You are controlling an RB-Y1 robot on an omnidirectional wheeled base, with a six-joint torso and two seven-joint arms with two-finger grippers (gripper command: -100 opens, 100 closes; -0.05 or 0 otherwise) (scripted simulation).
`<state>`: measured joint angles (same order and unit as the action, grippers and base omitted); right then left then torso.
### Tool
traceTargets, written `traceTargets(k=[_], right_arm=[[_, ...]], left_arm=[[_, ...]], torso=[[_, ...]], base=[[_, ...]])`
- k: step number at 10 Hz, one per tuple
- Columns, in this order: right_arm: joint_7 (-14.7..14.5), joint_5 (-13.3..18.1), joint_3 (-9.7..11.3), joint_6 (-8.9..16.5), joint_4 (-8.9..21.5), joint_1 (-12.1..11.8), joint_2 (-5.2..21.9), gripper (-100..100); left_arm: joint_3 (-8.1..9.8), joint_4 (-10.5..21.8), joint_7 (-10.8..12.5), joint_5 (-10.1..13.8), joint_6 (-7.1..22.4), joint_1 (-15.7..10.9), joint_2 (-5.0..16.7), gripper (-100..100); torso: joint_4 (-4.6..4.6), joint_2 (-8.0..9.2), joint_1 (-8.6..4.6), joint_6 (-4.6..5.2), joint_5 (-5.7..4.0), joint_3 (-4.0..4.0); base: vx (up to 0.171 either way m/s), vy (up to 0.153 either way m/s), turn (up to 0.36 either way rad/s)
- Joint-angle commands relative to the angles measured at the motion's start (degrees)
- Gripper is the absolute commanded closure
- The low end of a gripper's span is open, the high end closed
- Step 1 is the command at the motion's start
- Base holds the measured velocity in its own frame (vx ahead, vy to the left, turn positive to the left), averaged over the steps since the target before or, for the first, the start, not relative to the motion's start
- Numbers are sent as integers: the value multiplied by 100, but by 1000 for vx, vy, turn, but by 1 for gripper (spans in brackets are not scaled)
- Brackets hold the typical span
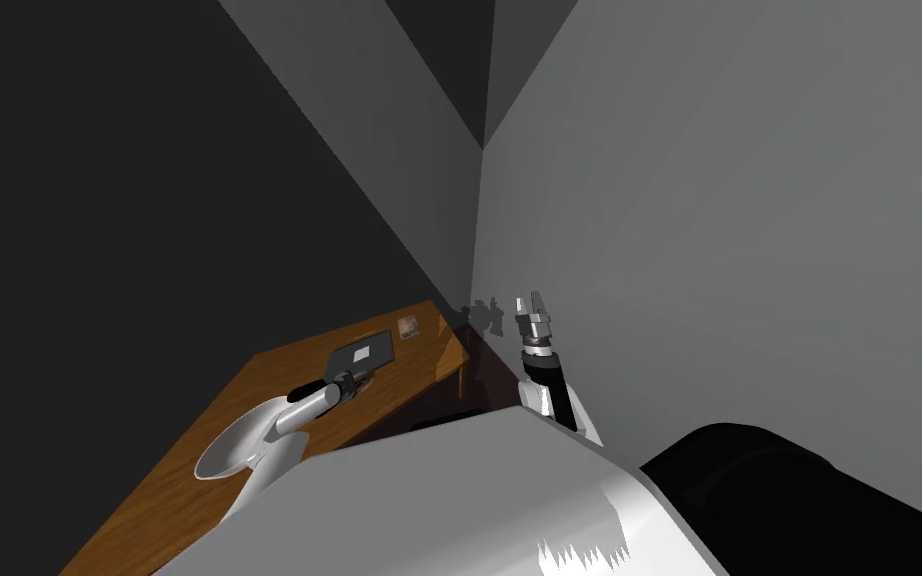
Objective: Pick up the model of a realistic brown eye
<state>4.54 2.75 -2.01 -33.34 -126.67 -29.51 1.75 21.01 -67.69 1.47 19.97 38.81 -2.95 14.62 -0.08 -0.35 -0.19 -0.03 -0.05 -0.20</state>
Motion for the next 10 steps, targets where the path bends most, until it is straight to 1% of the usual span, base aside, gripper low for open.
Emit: traceTargets(k=[1, 2, 3, 4, 5, 7, 8, 9, 10], right_arm=[[0, 0, 0, 0, 0, 0, 0, 0], [0, 0, 0, 0, 0, 1, 0, 0], [0, 0, 0, 0, 0, 1, 0, 0], [0, 0, 0, 0, 0, 1, 1, 0], [0, 0, -1, 0, 0, -1, 0, 0], [0, 0, 0, 0, 0, 1, 0, 0], [0, 0, 0, 0, 0, 1, 0, 0], [0, 0, 0, 0, 0, 2, 1, 0], [0, 0, -1, 0, 0, -1, 0, 0]], left_arm=[[69, 12, -286, 35, 33, -19, -15, -100], [69, 12, -450, 35, 33, -19, -15, -100], [69, 12, -545, 35, 33, -19, -15, -100], [354, 60, -747, 300, 197, -74, -138, -100], [418, 60, -903, 300, 197, -74, -138, -100], [418, 60, -1225, 300, 197, -74, -138, -100], [418, 60, -1314, 300, 197, -74, -138, -100], [703, 109, -1519, 565, 361, -128, -261, -100], [767, 109, -1686, 565, 361, -128, -261, -100]], torso=[[0, 0, 0, 0, 0, 0], [2, 10, 8, 2, 1, 5], [5, 25, 19, 1, 4, 13], [7, 35, 25, 0, 5, 19], [3, 12, 20, -6, 4, 8], [1, 9, 5, 2, 1, 4], [5, 26, 13, 1, 3, 14], [7, 37, 21, 1, 4, 20], [4, 17, 14, -6, 3, 10]], base=[[58, -32, -17], [14, 0, -23], [-7, 11, -1], [82, -9, 301], [122, -53, 190], [33, -35, -13], [-14, -2, -4], [69, -28, 298], [113, -62, 210]])
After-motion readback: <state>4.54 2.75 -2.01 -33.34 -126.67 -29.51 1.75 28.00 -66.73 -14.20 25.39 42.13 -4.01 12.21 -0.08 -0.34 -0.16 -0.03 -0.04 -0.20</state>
